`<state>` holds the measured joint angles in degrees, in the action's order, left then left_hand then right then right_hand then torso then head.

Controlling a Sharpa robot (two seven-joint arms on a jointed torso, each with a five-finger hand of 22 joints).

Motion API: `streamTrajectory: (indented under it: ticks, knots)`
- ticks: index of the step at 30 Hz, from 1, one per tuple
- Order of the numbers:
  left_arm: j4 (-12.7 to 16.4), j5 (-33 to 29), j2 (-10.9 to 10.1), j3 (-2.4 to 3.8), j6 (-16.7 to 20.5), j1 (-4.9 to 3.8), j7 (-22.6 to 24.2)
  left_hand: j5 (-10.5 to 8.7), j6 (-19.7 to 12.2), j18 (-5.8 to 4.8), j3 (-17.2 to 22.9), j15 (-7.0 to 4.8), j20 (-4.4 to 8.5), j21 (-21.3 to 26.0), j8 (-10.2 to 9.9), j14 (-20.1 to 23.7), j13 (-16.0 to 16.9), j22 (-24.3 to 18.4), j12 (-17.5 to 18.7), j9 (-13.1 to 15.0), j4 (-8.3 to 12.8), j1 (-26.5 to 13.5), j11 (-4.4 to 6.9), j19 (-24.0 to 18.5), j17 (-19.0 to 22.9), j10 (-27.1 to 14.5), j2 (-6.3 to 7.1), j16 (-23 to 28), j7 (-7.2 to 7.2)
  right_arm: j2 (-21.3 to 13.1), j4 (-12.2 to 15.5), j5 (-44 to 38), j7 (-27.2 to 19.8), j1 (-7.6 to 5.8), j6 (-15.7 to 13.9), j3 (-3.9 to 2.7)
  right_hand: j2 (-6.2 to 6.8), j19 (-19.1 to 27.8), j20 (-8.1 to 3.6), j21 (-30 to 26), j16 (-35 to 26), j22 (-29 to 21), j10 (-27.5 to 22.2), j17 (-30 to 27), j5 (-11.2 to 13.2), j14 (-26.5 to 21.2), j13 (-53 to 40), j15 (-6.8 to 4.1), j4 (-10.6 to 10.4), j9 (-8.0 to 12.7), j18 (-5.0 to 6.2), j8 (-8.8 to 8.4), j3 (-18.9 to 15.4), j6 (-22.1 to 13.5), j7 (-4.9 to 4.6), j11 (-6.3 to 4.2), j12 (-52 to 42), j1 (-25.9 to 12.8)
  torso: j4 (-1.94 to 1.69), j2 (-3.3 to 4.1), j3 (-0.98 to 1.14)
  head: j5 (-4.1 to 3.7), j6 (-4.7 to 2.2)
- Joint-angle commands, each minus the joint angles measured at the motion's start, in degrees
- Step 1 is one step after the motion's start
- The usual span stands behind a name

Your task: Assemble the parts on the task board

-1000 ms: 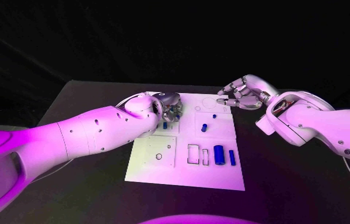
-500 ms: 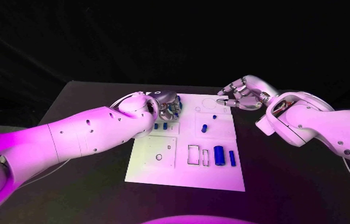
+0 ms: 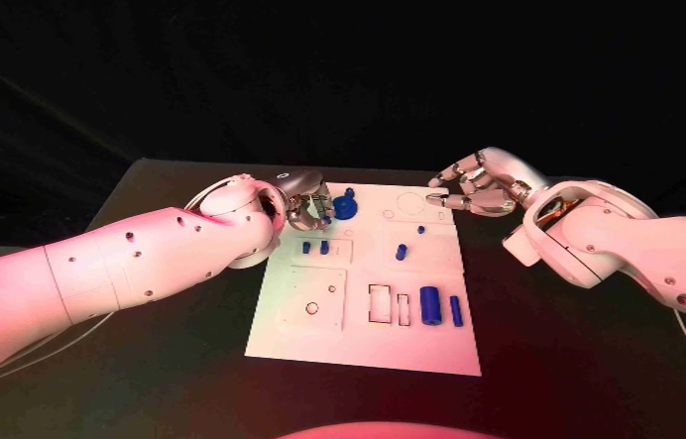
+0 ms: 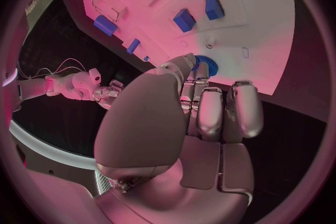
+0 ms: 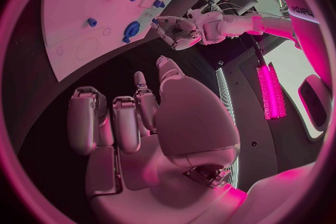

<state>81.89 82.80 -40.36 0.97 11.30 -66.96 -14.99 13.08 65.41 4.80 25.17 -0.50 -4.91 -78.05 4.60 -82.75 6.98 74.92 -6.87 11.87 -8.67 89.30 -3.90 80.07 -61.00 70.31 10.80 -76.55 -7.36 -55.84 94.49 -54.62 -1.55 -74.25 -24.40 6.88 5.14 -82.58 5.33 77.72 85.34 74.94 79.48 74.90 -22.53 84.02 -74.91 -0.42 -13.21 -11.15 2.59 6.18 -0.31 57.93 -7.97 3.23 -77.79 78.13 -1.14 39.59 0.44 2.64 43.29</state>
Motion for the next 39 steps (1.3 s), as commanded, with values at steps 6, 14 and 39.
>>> streamTrajectory:
  ticks: [6, 14, 39]
  knots:
    - [-0.49, -1.66, -0.21, 0.05, -2.04, -0.08, -0.85, 0.12, 0.55, -1.13, 0.5, 0.05, -0.03, -0.23, -0.41, -0.24, -0.06, 3.43, 0.45, -0.09, -0.04, -0.62, 0.09, 0.3, 0.06, 0.42, 0.33, -0.3, 0.01, 0.08, -0.01, -0.47, -0.3, 0.04, 0.07, 0.0, -0.19, 0.21, -0.02, -0.18, -0.21, 7.29, -0.08, 7.03, -0.38, 3.89, -2.0, -0.51, 0.12, -0.09, 0.57, 0.4, -0.27, -0.16, 0.1, -0.1, 0.15, 0.02, 0.12, 0.08, -0.05, 0.12, 0.06]
    - [-1.18, -1.17, 0.24, 0.03, -2.78, -0.06, -1.05, 0.12, 0.55, -1.13, 0.52, 0.06, -0.04, -0.23, -0.42, -0.23, -0.06, 3.44, 0.47, -0.1, -0.03, -0.66, 0.09, 0.3, 0.09, 0.42, 0.34, -0.29, 0.01, 0.11, -0.01, -0.5, -0.28, 0.04, 0.1, 0.0, -0.19, 0.21, -0.02, -0.18, -0.21, 7.29, -0.08, 7.03, -0.38, 3.89, -2.0, -0.51, 0.12, -0.09, 0.57, 0.4, -0.27, -0.16, 0.1, -0.1, 0.15, 0.02, 0.08, 0.1, -0.05, 0.11, 0.14]
    - [-3.11, 0.35, 1.67, -0.19, -4.76, 0.07, -1.98, 0.11, 0.59, -1.14, 0.61, 0.07, -0.06, -0.28, -0.49, -0.22, -0.06, 3.5, 0.65, -0.17, 0.02, -0.95, 0.08, 0.33, 0.1, 0.49, 0.45, -0.31, 0.02, 0.16, 0.06, -0.53, -0.33, 0.04, 0.12, 0.0, -0.19, 0.21, -0.02, -0.18, -0.21, 7.29, -0.08, 7.03, -0.38, 3.89, -2.0, -0.51, 0.12, -0.09, 0.57, 0.4, -0.27, -0.16, 0.1, -0.1, 0.15, 0.02, 0.1, 0.08, -0.03, 0.24, 0.23]
